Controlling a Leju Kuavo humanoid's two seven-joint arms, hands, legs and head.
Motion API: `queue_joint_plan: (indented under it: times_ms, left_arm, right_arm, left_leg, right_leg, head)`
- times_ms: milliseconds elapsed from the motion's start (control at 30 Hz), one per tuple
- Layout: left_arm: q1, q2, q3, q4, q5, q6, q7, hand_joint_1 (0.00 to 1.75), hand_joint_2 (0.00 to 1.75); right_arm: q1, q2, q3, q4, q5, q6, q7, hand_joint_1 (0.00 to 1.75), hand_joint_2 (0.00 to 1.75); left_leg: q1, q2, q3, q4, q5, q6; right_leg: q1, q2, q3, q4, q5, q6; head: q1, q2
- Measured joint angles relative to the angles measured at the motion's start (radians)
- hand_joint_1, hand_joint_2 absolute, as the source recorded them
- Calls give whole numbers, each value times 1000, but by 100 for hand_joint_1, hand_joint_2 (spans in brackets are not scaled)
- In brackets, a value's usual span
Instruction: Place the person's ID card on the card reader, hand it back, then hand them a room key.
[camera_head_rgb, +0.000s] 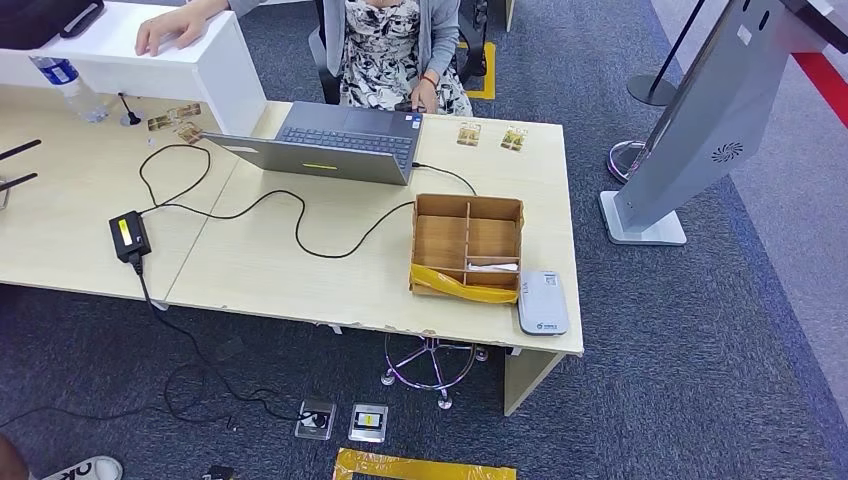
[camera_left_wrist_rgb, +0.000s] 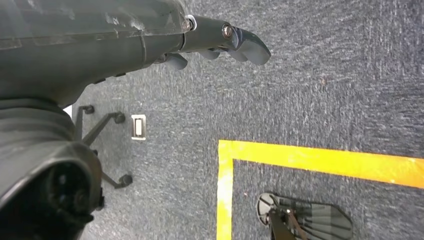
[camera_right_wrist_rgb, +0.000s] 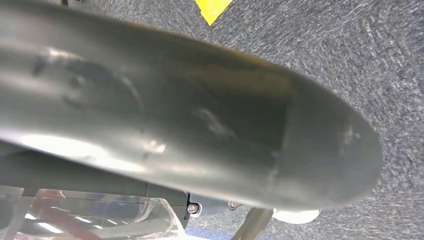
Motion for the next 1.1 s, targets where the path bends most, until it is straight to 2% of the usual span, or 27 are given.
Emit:
queue_joint_plan:
  times_ms: [200, 567, 700, 833, 1100]
  left_arm:
    - [0, 0, 0, 0, 8, -24, 1, 0, 0]
    - [0, 0, 0, 0, -10, -11, -1, 0, 0]
    - [0, 0, 0, 0, -19, -12, -1, 0, 0]
    - [-1, 0, 0, 0, -34, -11, -1, 0, 0]
    - [-2, 0, -1, 0, -63, -1, -49, 0, 0]
  right_arm:
    - [0, 12, 0, 0, 8, -15, 4, 0, 0]
    - [0, 24, -1, 2, 13, -26, 19, 0, 0]
    - [-1, 30, -10, 2, -26, -41, 64, 0, 0]
    - [-1, 37, -47, 3, -94, -95, 122, 0, 0]
    - [-2, 45, -91, 5, -110, -101, 82, 0, 0]
  left_leg:
    - [0, 0, 0, 0, 0, 0]
    - [0, 0, 0, 0, 0, 0]
    - [0, 0, 0, 0, 0, 0]
    - [0, 0, 0, 0, 0, 0]
    - [0, 1, 1, 0, 0, 0]
  right_leg:
    - [0, 0, 0, 0, 0, 0]
    - [0, 0, 0, 0, 0, 0]
    - [0, 0, 0, 0, 0, 0]
    - [0, 0, 0, 0, 0, 0]
    - [0, 0, 1, 0, 0, 0]
  head:
    - [0, 0]
    - [0, 0]
    - [0, 0]
    - [0, 0]
    - [0, 0]
